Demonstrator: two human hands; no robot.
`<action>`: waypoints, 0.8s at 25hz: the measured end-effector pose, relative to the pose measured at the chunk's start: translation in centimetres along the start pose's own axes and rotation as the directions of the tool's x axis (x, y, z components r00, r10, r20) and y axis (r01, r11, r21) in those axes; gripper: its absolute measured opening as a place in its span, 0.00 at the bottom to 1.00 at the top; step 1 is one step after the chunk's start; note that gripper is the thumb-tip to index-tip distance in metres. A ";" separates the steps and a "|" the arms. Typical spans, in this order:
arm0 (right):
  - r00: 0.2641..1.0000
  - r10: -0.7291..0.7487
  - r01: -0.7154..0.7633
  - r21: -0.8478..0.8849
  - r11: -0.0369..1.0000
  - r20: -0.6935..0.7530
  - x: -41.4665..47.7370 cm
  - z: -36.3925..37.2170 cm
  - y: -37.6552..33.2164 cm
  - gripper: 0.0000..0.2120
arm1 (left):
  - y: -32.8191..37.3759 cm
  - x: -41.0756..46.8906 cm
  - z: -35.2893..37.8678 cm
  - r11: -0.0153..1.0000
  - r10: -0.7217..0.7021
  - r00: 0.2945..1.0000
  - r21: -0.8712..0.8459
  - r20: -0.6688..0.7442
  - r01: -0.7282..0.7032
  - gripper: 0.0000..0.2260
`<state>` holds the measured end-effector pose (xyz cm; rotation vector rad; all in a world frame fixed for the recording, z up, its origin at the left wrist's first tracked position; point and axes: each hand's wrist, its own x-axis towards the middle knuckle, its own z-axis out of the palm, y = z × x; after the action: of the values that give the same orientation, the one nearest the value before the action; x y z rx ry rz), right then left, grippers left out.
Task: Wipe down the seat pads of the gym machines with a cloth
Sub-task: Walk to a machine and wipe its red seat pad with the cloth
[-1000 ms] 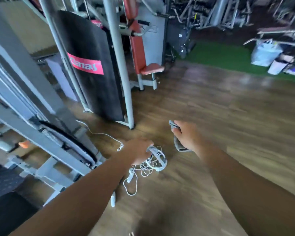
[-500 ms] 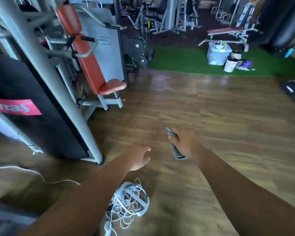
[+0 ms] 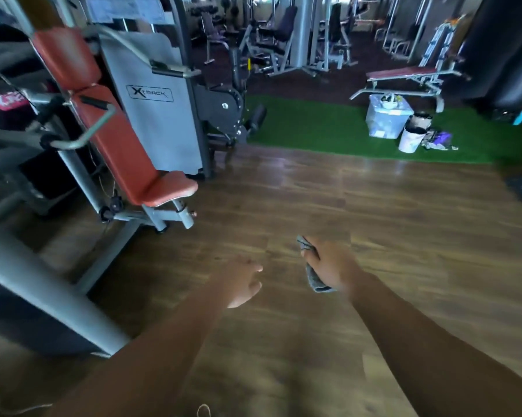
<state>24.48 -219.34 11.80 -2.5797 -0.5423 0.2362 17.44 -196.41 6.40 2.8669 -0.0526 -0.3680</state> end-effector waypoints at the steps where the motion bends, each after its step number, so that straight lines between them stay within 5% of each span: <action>1: 1.000 -0.004 0.004 -0.006 1.000 0.014 3.0 -1.2 0.7 0.19 | -0.1 2.5 -1.1 1.000 -0.013 1.000 -0.006 -0.012 0.013 0.22; 14: 0.987 -0.125 0.132 -0.071 0.989 0.099 42.4 -1.6 -0.6 0.13 | -15.4 32.1 -11.5 0.991 -0.122 0.992 -0.064 -0.019 0.120 0.22; 20: 0.941 -0.283 0.298 -0.055 0.953 0.186 59.6 -0.5 -3.6 0.06 | -24.5 43.4 -14.7 0.939 -0.324 0.946 -0.125 -0.018 0.319 0.22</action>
<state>77.39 -191.77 10.09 -2.5284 -1.0082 0.3483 63.29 -172.10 3.47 2.7585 0.4362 -0.3618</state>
